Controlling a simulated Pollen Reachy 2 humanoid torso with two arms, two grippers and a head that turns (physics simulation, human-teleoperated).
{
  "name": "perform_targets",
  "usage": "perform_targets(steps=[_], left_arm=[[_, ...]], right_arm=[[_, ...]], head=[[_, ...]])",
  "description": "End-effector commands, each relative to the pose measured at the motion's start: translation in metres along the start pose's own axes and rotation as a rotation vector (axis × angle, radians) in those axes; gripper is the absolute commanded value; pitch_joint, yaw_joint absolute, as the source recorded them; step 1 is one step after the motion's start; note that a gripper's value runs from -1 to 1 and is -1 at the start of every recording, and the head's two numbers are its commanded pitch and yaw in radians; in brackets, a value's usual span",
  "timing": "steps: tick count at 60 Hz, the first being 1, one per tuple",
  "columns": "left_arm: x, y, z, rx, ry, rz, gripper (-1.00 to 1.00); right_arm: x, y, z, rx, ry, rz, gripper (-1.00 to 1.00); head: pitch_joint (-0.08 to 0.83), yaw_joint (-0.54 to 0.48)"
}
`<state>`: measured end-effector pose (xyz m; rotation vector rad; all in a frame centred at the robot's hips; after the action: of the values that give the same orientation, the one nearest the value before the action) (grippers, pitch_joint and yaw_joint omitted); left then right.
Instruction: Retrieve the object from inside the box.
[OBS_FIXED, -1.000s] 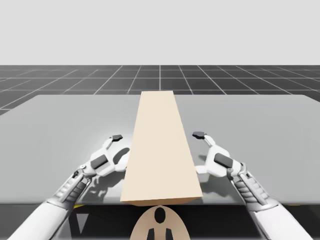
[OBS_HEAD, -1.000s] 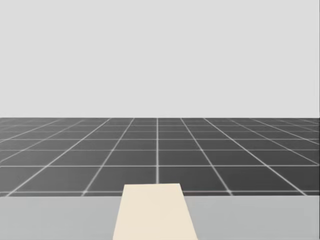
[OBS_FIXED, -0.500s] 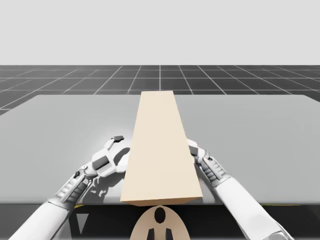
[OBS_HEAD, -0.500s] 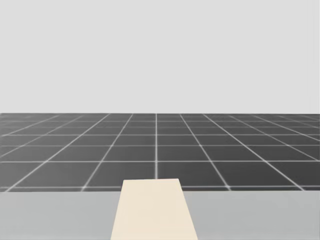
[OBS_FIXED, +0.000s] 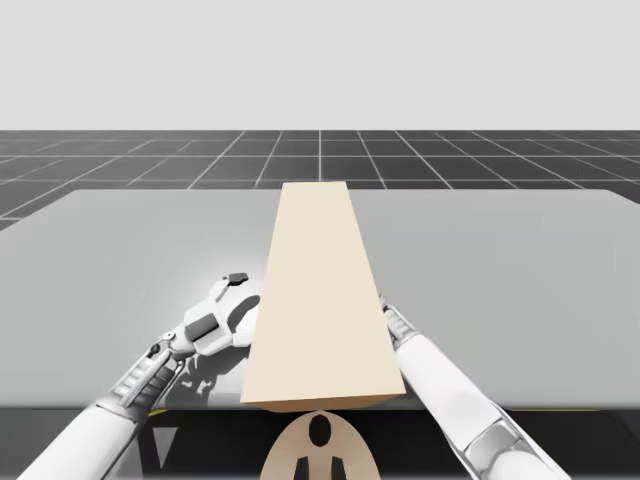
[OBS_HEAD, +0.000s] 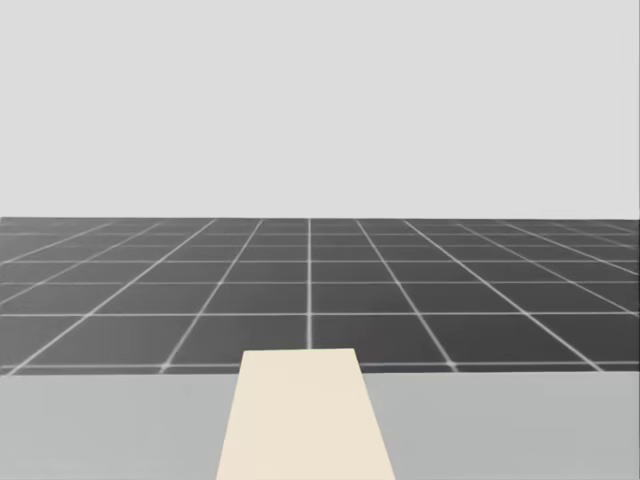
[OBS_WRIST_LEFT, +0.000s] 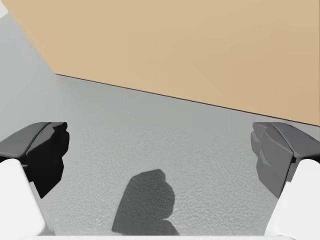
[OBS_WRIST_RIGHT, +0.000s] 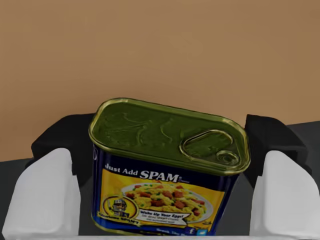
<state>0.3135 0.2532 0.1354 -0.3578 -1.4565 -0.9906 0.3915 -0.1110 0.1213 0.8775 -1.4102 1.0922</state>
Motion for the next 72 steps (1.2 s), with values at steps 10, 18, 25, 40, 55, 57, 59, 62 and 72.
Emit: perform_targets(steps=[10,18,25,40,55,57,59,62,72], left_arm=[[-0.001,0.001,0.001,0.007,0.003,-0.006,-1.00],[-0.001,0.004,0.003,0.019,0.000,-0.003,-1.00],[-0.002,0.007,0.005,0.027,-0.001,0.002,-1.00],[-0.003,0.010,0.005,0.033,0.002,0.003,-1.00],[-0.004,0.012,0.006,0.041,0.006,0.005,-1.00],[-0.004,0.013,0.006,0.043,0.007,0.005,-1.00],[-0.004,0.013,0.006,0.044,0.006,0.007,-1.00],[-0.004,0.014,0.007,0.050,0.005,0.008,-1.00],[-0.005,0.017,0.008,0.058,0.005,0.012,-1.00]], right_arm=[[0.001,0.010,0.014,0.003,-0.019,-0.019,0.98],[0.013,0.004,0.064,-0.063,-0.019,0.032,1.00],[0.021,-0.001,0.108,-0.131,-0.035,0.042,0.97],[0.044,-0.007,0.178,-0.246,-0.048,0.110,1.00],[0.062,-0.012,0.234,-0.353,-0.048,0.159,1.00],[0.064,-0.013,0.242,-0.371,-0.049,0.166,1.00],[0.066,-0.014,0.249,-0.389,-0.053,0.168,1.00],[0.069,-0.019,0.264,-0.426,-0.054,0.180,1.00],[0.084,-0.039,0.290,-0.522,-0.057,0.185,1.00]], head=[[0.016,-0.03],[0.015,-0.02],[0.015,-0.02],[0.006,-0.02],[-0.002,-0.03],[-0.002,-0.03],[-0.002,-0.03],[-0.002,-0.03],[-0.001,-0.03]])
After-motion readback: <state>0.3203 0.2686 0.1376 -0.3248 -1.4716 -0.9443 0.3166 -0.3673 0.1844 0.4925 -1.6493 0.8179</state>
